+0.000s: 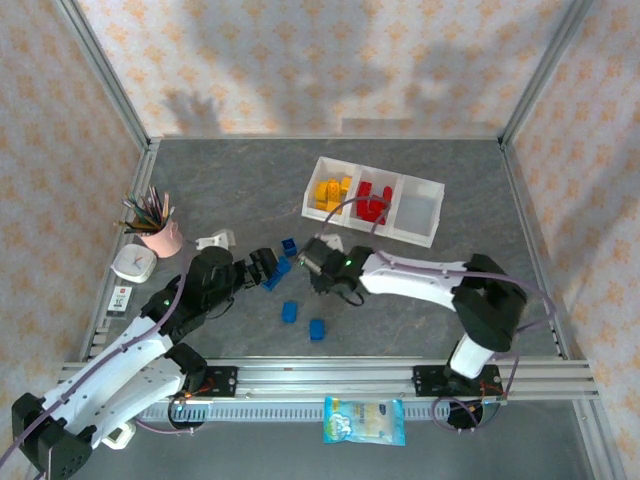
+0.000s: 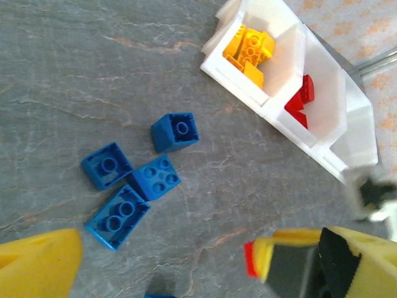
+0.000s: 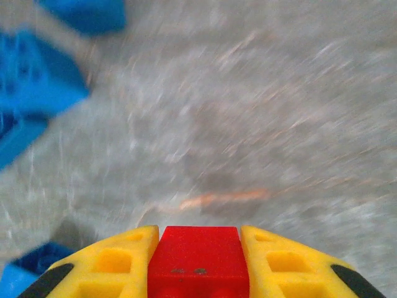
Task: Sort the legos into containers by color
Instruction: Pick up the lego from the bottom-center of the table, then place the lego in the container.
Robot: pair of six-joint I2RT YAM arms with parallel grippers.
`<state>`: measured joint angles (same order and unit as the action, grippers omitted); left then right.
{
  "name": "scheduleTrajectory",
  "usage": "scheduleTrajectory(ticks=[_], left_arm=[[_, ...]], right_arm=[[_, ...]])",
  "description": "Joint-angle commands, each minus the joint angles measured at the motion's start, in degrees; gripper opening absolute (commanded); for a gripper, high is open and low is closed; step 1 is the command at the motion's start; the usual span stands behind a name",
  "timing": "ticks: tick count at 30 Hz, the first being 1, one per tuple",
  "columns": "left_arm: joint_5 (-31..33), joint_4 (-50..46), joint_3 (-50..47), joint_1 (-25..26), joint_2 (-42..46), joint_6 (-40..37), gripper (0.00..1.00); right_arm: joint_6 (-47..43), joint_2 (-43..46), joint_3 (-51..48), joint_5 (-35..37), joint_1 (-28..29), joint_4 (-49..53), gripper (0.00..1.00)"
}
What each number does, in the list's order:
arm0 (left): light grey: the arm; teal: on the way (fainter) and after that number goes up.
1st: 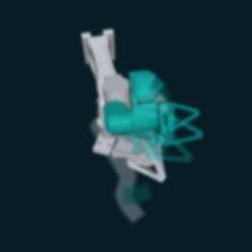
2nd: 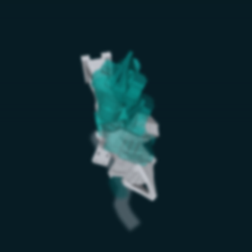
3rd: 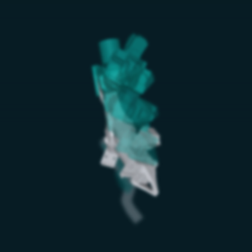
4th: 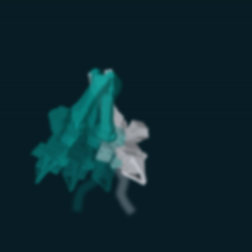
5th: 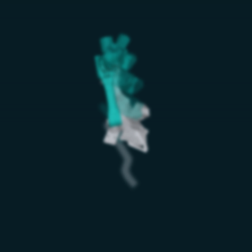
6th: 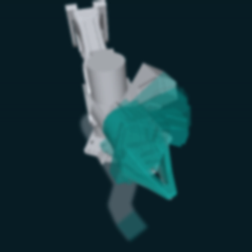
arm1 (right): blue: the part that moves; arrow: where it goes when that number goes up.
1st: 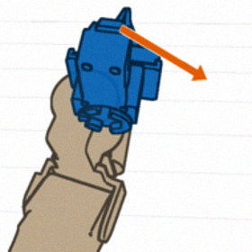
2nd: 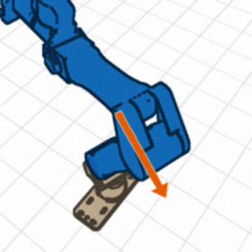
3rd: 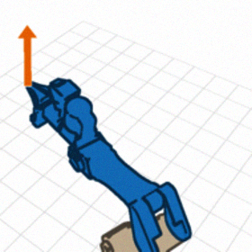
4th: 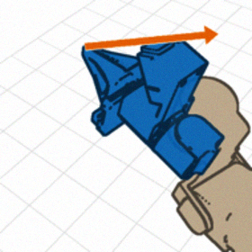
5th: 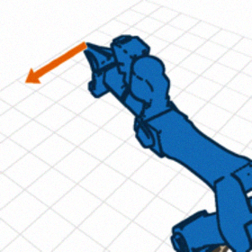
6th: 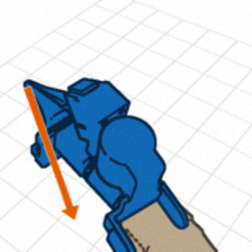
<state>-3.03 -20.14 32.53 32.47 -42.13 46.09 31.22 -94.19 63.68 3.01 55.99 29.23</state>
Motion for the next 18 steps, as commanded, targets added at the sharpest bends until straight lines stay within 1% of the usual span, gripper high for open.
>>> scheduleTrajectory(ticks=[1, 7, 11, 13, 15, 18], left_arm=[[-2.4, 6.8, 3.0, -0.7, -2.6, -2.7, 0.99], [-4.2, 14.0, 6.0, -0.6, -10.1, -5.2, 0.99], [-5.1, 18.8, 8.1, -0.6, -15.1, -6.0, 0.99], [-4.7, 20.0, 8.8, -0.6, -17.0, -5.9, 0.99], [-4.6, 20.8, 9.2, -0.6, -18.3, -6.1, 0.99], [-4.0, 22.2, 9.4, -0.6, -19.7, -6.1, 0.99]], right_arm=[[-2.1, 3.4, 2.4, 3.3, -5.8, 1.6, 0.29], [-7.7, 0.1, 9.4, 4.5, -16.4, -0.5, 0.29], [-9.7, -5.6, 15.9, 5.1, -22.4, -1.7, 0.29], [-9.7, -8.4, 18.1, 4.2, -25.1, -2.7, 0.29], [-9.6, -11.0, 20.3, 3.9, -27.4, -3.4, 0.29], [-10.9, -14.8, 23.8, 5.8, -28.5, -4.0, 0.29]])
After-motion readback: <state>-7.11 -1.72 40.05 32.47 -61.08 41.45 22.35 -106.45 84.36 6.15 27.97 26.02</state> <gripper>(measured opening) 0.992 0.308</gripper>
